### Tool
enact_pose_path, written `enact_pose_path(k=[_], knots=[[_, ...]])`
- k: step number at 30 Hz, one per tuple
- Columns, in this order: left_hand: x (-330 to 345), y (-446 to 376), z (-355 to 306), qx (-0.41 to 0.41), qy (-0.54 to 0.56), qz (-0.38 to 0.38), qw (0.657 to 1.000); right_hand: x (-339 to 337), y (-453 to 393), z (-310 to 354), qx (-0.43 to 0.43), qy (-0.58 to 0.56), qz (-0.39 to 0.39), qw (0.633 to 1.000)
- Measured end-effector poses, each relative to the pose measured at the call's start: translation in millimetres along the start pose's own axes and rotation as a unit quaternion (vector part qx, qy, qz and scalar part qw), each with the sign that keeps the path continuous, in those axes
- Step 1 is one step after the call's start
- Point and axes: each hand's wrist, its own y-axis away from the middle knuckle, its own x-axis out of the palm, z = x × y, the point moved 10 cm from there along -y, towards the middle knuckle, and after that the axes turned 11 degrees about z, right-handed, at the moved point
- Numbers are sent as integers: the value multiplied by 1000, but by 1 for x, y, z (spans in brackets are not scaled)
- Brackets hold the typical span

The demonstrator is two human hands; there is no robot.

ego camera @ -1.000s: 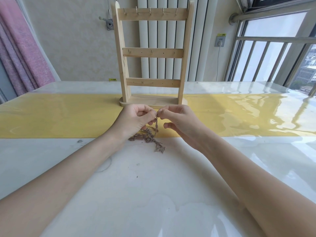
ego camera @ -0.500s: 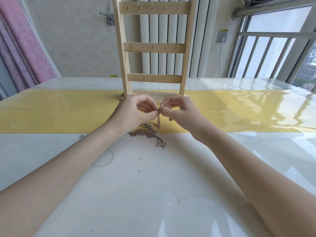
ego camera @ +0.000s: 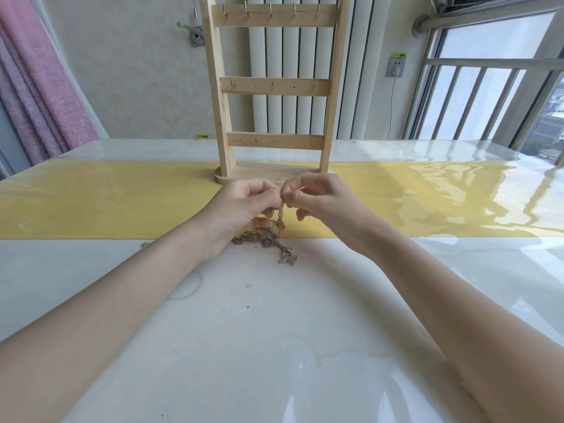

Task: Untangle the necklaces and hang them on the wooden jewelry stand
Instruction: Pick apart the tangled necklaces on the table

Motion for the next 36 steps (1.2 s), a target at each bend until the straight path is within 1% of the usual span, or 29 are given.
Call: enact_pose_path(k=[4, 9, 14, 16, 20, 26, 28, 30, 32, 36], knots=[[-2, 0, -2, 14, 3, -16, 1000, 3, -1, 0, 3, -6, -5, 1000], [-10, 0, -4, 35, 9, -44, 998, 4, 0, 3, -10, -52, 4, 999], [-8, 0, -7, 40, -31, -19, 999, 4, 2, 1, 4, -83, 15, 996], [-7, 1, -12, 52, -49, -23, 997, 2, 2, 0, 13, -58, 9, 998], [-8, 1, -18, 74, -71, -25, 994, -1, 3, 4, 16, 40, -16, 999], [-8, -1, -16, 64, -121, -23, 990, 1, 2, 16, -10, 152, -30, 988], [-7, -1, -15, 59, -120, -19, 991, 2, 2, 15, -11, 151, -26, 988], [-8, -1, -13, 59, -107, -22, 992, 3, 2, 11, -5, 121, -19, 992], [-10, -1, -13, 63, -98, -33, 993, 2, 2, 8, -2, 94, -17, 995], [-11, -1, -14, 79, -114, -59, 989, 3, 2, 8, -1, 72, -15, 997]])
